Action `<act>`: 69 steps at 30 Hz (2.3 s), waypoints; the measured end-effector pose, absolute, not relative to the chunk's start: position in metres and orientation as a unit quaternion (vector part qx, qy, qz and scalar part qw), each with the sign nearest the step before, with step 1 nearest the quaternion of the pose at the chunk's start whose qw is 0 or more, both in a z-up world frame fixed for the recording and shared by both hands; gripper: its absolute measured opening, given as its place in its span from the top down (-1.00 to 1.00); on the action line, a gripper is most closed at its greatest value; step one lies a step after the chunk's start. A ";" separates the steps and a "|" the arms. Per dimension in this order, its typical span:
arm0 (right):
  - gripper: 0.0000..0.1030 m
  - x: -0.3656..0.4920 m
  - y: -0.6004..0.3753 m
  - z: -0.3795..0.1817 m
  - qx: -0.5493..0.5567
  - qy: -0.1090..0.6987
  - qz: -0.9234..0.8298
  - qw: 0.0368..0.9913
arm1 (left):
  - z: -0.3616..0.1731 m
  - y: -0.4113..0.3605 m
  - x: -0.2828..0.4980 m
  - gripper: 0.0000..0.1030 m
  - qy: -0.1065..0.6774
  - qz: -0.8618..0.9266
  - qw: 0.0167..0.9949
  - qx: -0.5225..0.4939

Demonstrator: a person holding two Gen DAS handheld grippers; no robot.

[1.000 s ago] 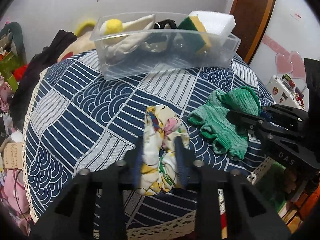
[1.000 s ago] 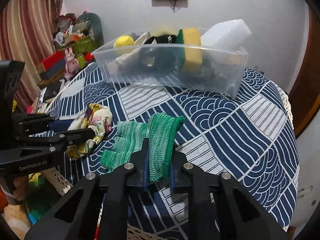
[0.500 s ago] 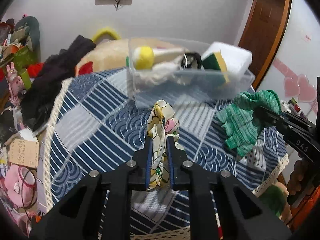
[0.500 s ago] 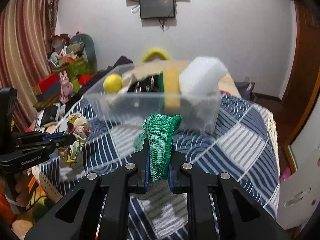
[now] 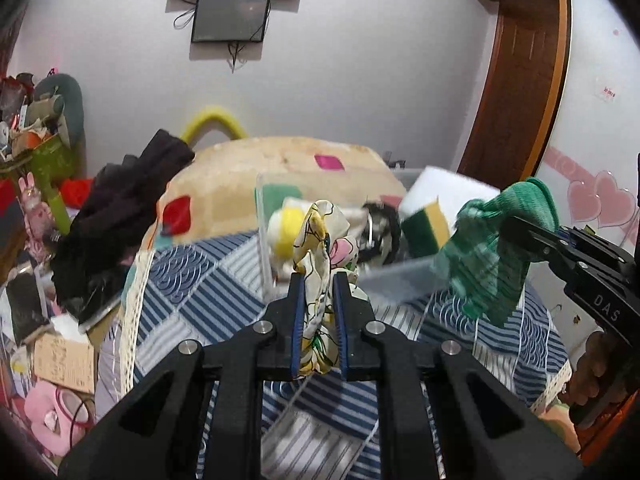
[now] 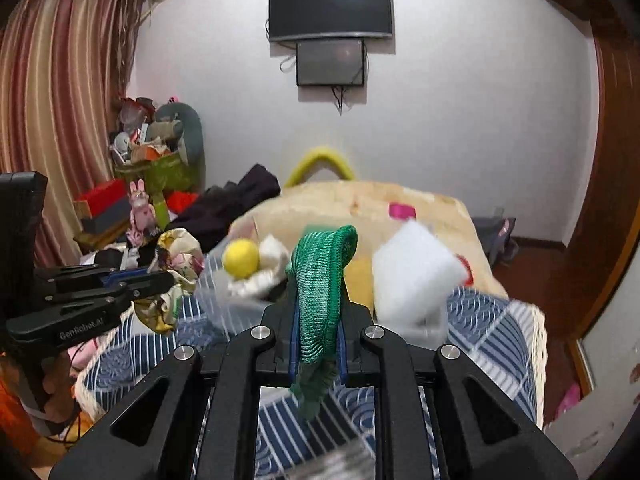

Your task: Organize soft objects

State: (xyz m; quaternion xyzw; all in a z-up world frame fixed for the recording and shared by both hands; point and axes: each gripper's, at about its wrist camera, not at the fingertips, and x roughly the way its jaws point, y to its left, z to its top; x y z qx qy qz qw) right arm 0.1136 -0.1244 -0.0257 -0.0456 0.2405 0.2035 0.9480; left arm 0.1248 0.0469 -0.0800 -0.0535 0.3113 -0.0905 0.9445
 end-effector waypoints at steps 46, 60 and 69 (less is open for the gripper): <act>-0.57 0.087 -0.131 0.000 -0.050 0.176 0.131 0.974 | -0.034 0.038 0.125 -0.58 0.241 -0.070 0.967 -0.041; -0.86 0.041 -0.129 0.030 -0.019 0.095 0.153 0.983 | 0.000 0.042 0.040 -0.77 0.133 -0.041 0.989 -0.059; -0.99 0.039 -0.129 0.020 -0.012 0.089 0.148 0.985 | 0.000 0.030 0.025 -0.84 0.113 -0.030 0.993 -0.035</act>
